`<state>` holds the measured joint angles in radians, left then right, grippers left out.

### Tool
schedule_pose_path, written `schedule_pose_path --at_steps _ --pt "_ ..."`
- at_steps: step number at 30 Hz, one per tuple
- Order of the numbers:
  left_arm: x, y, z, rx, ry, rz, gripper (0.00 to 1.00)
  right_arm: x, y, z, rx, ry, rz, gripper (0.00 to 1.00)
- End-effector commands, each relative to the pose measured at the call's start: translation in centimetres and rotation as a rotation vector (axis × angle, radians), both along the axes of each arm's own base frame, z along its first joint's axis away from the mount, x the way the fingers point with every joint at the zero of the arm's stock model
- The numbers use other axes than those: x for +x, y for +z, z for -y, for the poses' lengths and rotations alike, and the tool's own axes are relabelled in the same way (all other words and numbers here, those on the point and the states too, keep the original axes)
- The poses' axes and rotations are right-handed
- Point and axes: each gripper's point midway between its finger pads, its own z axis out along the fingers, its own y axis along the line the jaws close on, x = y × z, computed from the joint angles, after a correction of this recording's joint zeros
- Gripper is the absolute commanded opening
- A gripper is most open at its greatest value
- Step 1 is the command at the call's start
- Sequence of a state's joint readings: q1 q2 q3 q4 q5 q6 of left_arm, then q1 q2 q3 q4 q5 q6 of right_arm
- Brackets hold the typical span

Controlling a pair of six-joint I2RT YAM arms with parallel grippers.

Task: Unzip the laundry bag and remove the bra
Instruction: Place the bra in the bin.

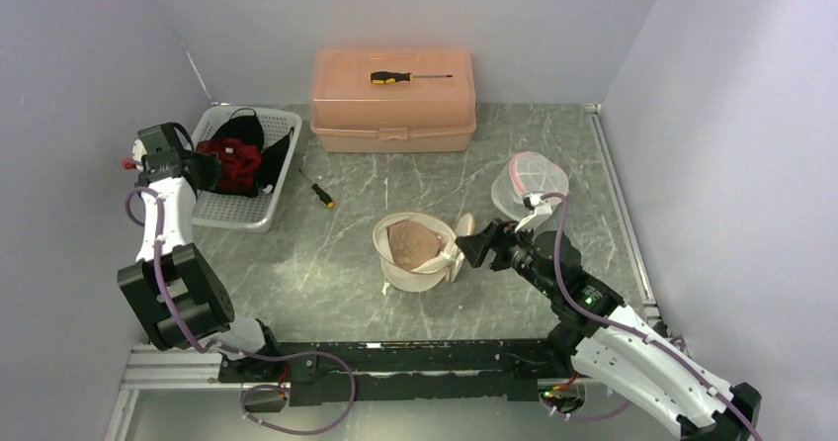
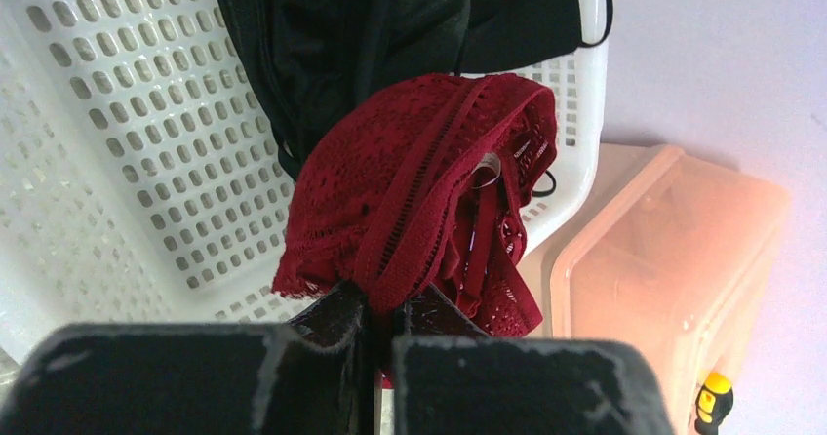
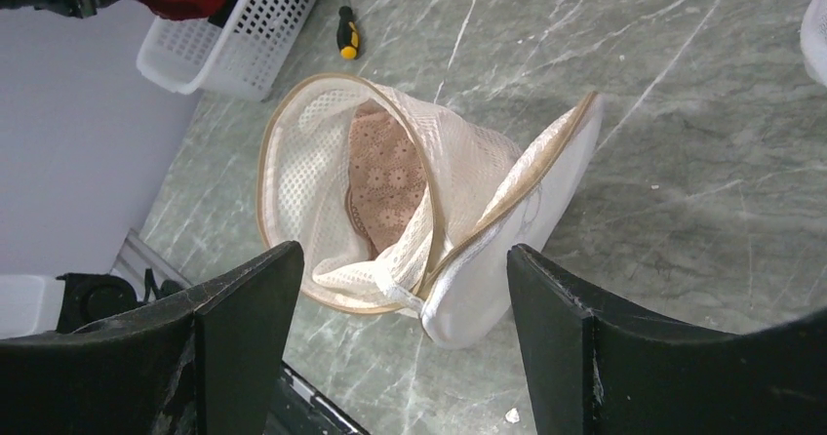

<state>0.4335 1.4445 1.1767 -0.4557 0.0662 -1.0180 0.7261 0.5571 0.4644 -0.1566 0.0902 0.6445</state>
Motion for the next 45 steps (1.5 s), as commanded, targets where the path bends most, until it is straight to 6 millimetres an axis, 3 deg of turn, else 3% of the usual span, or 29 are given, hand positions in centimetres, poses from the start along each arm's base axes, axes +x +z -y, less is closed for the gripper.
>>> schedule_pose_path --at_steps 1,16,19,25,33,40,43,45 --pt "1.2 1.4 -1.7 0.011 0.063 0.077 0.03 -0.7 -0.1 0.2 0.002 0.023 0.007 0.8" --pt "-0.2 -4.7 -3.1 0.046 0.104 -0.105 0.03 -0.6 0.5 0.9 -0.036 0.011 0.041 0.8" --pt "-0.4 -5.5 -3.0 0.045 0.102 -0.118 0.15 -0.6 0.1 1.1 -0.058 0.007 0.032 0.81" --pt "-0.4 -5.6 -2.7 0.038 0.083 -0.115 0.51 -0.4 0.6 1.5 -0.083 -0.007 0.047 0.81" --pt "-1.4 -1.8 -2.4 0.081 0.084 -0.051 0.7 0.0 1.2 2.6 -0.119 -0.053 0.069 0.83" --pt "-3.2 5.2 -1.5 0.16 0.069 0.073 0.77 0.2 1.8 3.3 -0.12 -0.089 0.084 0.85" --pt "-3.5 8.1 0.8 0.232 -0.031 0.118 0.77 0.6 2.1 3.8 -0.092 -0.138 0.086 0.86" --pt "-3.3 9.6 4.1 0.306 -0.139 0.123 0.77 0.7 2.8 3.6 -0.065 -0.134 0.12 0.87"
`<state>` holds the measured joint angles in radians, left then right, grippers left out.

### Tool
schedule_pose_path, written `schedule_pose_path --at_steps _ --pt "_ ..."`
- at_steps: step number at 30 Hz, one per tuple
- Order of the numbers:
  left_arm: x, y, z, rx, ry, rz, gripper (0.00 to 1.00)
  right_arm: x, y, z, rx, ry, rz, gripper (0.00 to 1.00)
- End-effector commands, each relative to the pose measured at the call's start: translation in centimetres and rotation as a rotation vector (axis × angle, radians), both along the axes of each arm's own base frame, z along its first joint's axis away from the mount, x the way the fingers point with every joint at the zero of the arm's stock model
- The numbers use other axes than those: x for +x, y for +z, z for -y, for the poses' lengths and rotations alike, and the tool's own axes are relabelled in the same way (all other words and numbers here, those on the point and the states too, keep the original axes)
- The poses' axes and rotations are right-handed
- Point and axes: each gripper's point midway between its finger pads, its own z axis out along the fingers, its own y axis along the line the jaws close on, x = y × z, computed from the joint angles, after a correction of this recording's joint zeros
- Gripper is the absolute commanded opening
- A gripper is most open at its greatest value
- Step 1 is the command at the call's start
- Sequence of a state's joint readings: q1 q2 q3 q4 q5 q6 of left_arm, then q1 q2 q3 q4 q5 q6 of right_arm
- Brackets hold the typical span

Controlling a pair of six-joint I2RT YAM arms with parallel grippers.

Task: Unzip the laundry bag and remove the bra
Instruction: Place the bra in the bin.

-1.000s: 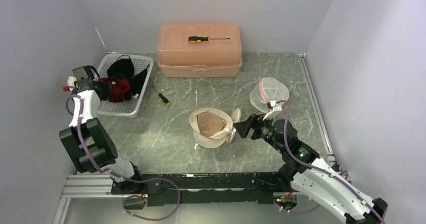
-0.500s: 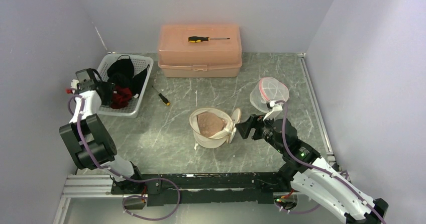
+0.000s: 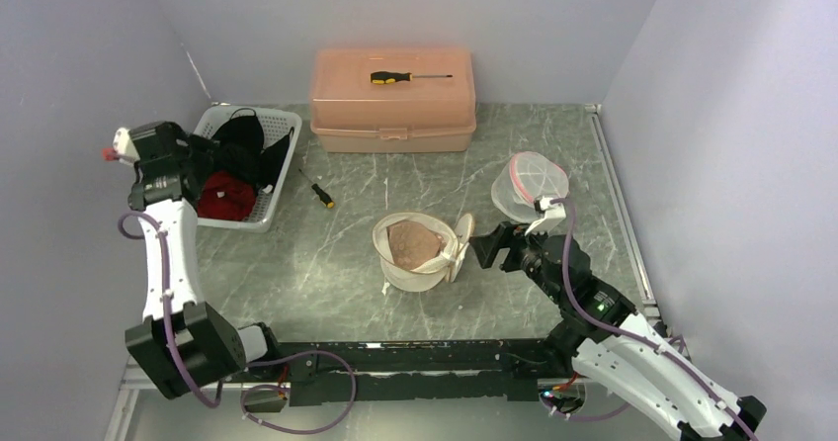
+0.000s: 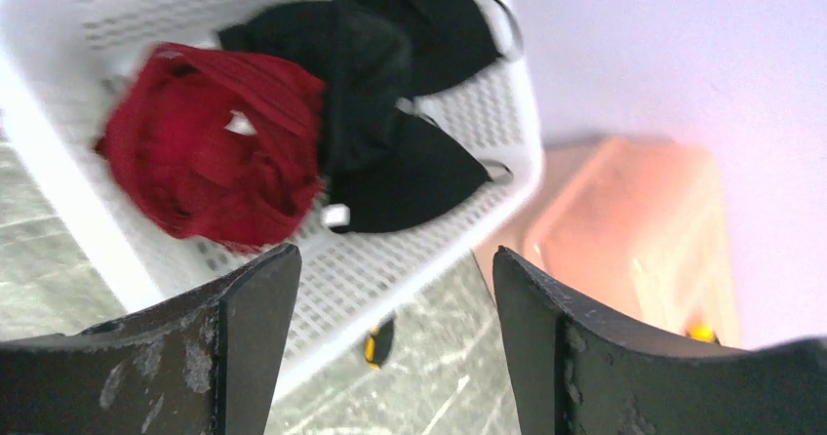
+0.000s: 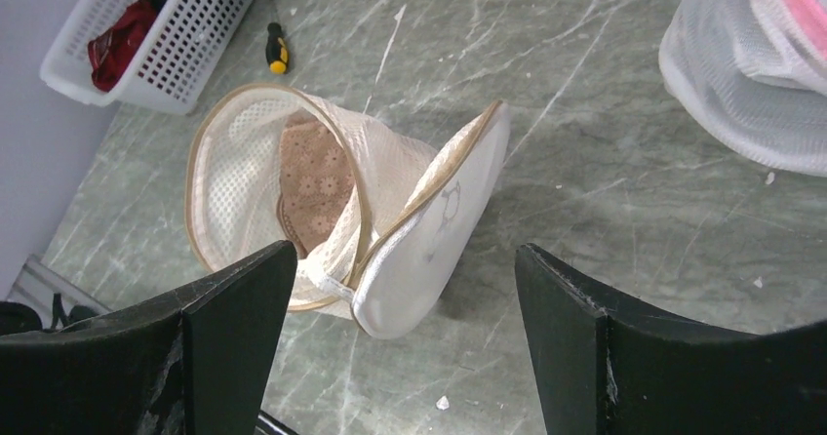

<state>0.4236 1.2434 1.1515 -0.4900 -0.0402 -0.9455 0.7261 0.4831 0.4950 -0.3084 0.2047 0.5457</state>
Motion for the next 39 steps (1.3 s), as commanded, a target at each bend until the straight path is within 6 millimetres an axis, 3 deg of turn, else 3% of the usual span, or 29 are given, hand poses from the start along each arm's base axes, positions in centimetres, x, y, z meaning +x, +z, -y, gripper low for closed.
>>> schedule_pose_path --at_steps 1,5,7,11,14,17,21,27,33,39 --pt "0.1 5.0 6.4 0.186 -0.227 0.028 0.78 0.7 3.6 0.3 0.073 -0.034 0.1 0.87" --pt "-0.5 6.8 16.3 0.27 -0.548 0.09 0.77 1.3 4.2 -0.2 0.03 -0.028 0.082 0.86" --pt "-1.4 6.5 21.3 0.275 -0.721 0.11 0.76 1.9 4.0 0.0 0.001 -0.054 0.071 0.85" --pt "-4.6 3.2 30.7 0.315 -1.03 0.064 0.76 2.6 3.9 -0.6 -0.023 -0.044 0.081 0.83" --pt "-7.1 -0.3 35.1 0.378 -1.172 -0.04 0.76 3.0 3.2 -1.9 -0.026 -0.002 0.066 0.8" --pt "-8.1 -3.2 36.2 0.418 -1.215 -0.134 0.77 3.7 2.1 -3.7 -0.051 0.051 0.017 0.77" --pt "-8.1 -4.4 35.4 0.458 -1.206 -0.146 0.78 4.7 1.2 -5.4 -0.082 0.078 -0.033 0.76" --pt "-8.4 -7.0 34.6 0.498 -1.224 -0.22 0.78 6.7 1.2 -6.5 -0.126 0.059 -0.034 0.75" --pt "-8.7 -10.2 35.1 0.449 -1.252 -0.292 0.74 7.5 0.4 -7.7 -0.161 0.068 -0.056 0.73" --pt "-9.2 -11.2 35.9 0.403 -1.278 -0.284 0.67 7.4 0.1 -6.8 -0.2 0.036 -0.062 0.75"
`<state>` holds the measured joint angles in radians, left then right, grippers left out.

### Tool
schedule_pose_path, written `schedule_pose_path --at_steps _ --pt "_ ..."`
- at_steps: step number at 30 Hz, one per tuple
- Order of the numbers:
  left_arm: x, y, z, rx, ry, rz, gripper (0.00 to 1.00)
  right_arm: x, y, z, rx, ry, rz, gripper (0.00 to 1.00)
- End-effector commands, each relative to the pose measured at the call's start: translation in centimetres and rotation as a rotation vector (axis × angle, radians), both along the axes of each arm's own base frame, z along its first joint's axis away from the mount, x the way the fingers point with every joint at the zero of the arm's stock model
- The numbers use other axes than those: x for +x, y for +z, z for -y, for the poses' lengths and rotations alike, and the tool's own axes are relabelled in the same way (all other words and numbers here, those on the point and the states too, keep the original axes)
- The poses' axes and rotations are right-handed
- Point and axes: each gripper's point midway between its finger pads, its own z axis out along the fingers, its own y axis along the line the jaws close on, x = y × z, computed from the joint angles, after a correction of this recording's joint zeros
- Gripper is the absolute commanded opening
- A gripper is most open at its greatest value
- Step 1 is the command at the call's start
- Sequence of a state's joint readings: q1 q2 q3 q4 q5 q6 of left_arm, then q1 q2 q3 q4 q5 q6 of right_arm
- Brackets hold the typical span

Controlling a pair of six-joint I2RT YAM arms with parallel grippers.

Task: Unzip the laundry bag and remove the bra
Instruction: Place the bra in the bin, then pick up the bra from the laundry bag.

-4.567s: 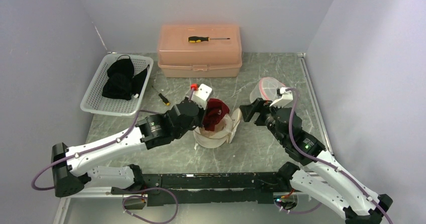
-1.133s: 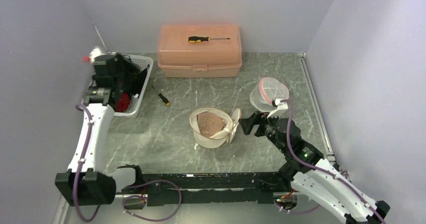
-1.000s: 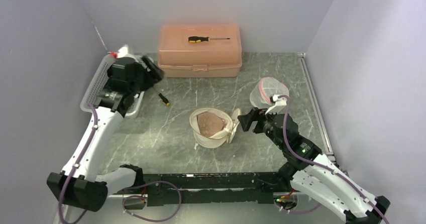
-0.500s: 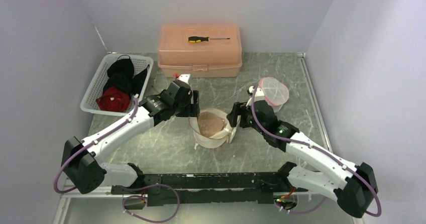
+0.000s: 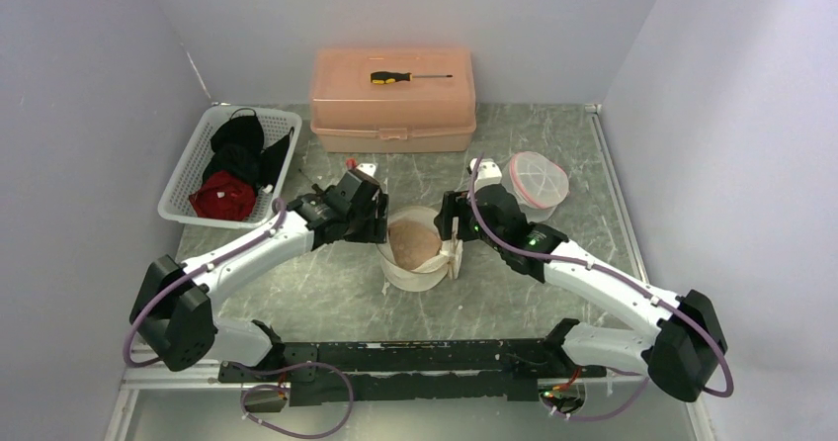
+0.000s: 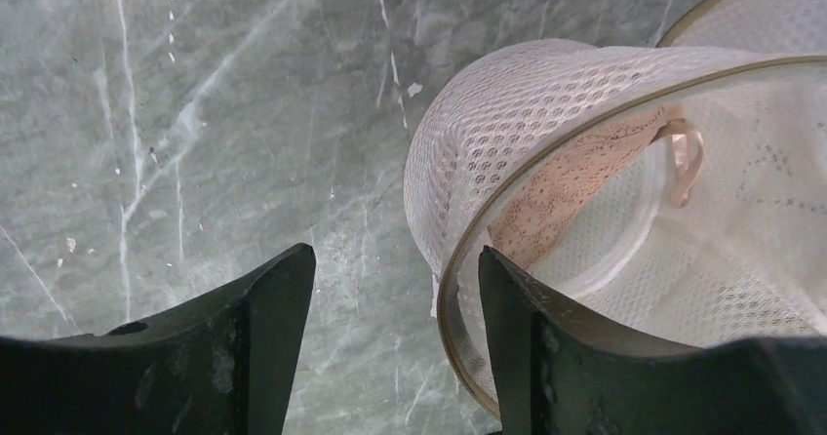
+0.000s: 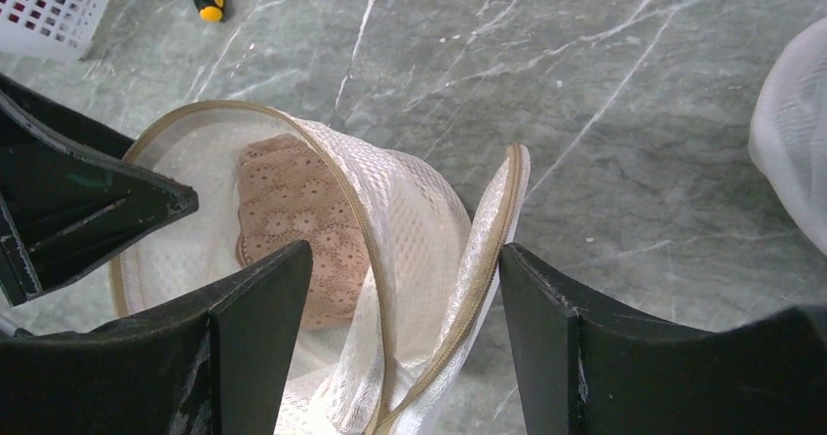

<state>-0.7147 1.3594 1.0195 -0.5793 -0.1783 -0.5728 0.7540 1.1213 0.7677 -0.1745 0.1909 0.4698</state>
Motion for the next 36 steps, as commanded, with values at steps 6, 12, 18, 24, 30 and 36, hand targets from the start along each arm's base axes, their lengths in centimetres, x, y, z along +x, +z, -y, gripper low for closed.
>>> schedule_pose_path --at_steps 6,12,18,24,30,36 --pt "-0.3 1.0 2.1 -0.131 -0.057 0.017 0.34 1.0 1.0 0.7 -0.064 -0.043 0.02 0.66" --pt "-1.6 0.5 2.9 -0.181 -0.117 -0.007 0.04 0.1 -0.1 -0.2 -0.066 0.019 0.016 0.44" --pt "-2.4 1.2 2.3 -0.201 -0.136 0.043 0.03 -1.0 1.3 -0.9 -0.042 0.065 0.107 0.22" --pt "-2.6 0.3 0.9 -0.151 -0.108 0.042 0.05 -1.4 1.5 -0.1 -0.047 0.043 0.116 0.64" --pt "-2.7 -0.1 0.8 -0.137 -0.099 0.027 0.08 -0.4 4.5 -1.0 -0.026 0.053 0.187 0.72" --pt "-2.7 0.4 0.6 -0.14 -0.089 0.035 0.09 1.8 3.5 -2.7 -0.123 0.061 0.154 0.69"
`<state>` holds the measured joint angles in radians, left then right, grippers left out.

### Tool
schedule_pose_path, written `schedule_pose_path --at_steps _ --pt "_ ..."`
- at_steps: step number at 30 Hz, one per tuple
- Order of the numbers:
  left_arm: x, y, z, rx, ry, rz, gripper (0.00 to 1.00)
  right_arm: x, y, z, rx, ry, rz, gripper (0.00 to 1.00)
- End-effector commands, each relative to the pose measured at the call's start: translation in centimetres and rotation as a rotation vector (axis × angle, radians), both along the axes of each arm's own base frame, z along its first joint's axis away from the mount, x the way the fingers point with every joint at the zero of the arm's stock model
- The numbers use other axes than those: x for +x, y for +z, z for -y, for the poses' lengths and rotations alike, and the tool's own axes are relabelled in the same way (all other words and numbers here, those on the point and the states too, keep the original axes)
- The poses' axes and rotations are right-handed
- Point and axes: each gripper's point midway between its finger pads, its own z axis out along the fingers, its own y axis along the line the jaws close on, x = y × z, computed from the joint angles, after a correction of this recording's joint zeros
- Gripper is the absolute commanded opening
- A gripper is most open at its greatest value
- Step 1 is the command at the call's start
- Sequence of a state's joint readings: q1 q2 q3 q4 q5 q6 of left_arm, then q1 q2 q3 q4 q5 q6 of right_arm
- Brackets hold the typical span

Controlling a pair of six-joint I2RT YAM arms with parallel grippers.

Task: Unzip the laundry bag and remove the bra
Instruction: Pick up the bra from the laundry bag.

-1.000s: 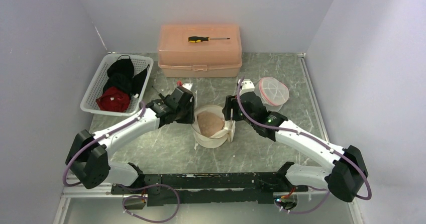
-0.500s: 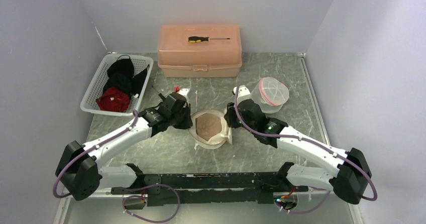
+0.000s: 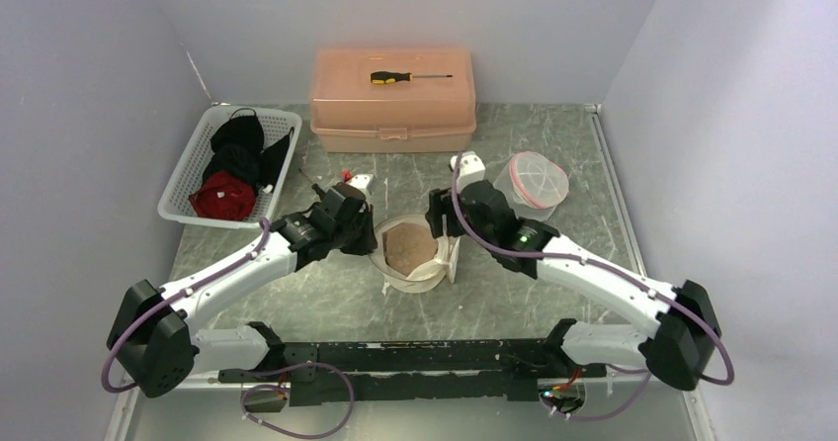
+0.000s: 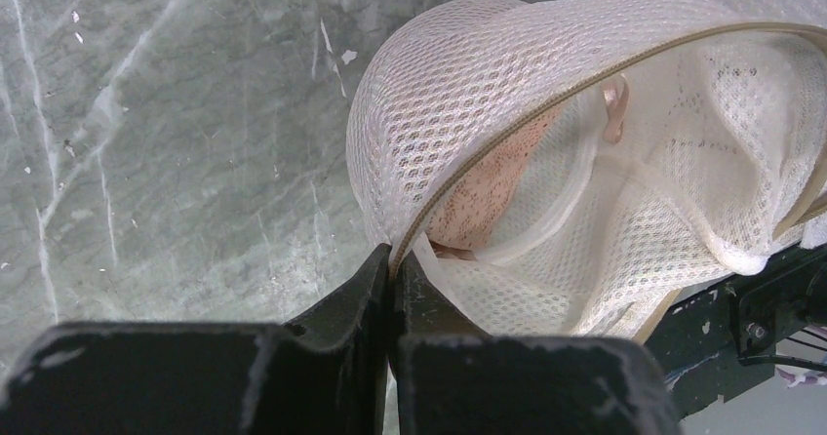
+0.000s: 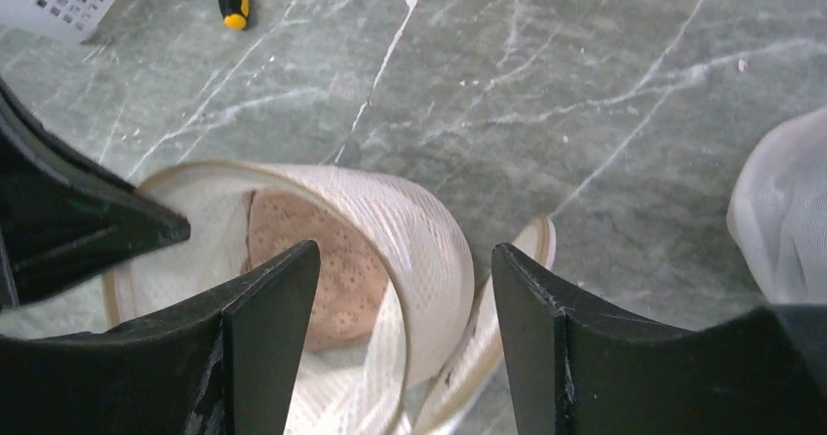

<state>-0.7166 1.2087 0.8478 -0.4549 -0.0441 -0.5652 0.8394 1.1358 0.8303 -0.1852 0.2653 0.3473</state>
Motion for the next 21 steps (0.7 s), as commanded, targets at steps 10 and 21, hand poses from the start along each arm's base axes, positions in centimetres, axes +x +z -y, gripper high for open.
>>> schedule_pose_path --at_steps 10,21 --pt "-0.3 1.2 -0.6 -0.007 0.023 0.023 0.1 1.5 -1.7 -2.2 -0.061 0.051 -0.019 0.4" --pt "0.2 2.8 0.0 -0.023 0.018 0.036 0.1 -0.4 -0.4 -1.2 0.029 0.053 0.001 0.63"
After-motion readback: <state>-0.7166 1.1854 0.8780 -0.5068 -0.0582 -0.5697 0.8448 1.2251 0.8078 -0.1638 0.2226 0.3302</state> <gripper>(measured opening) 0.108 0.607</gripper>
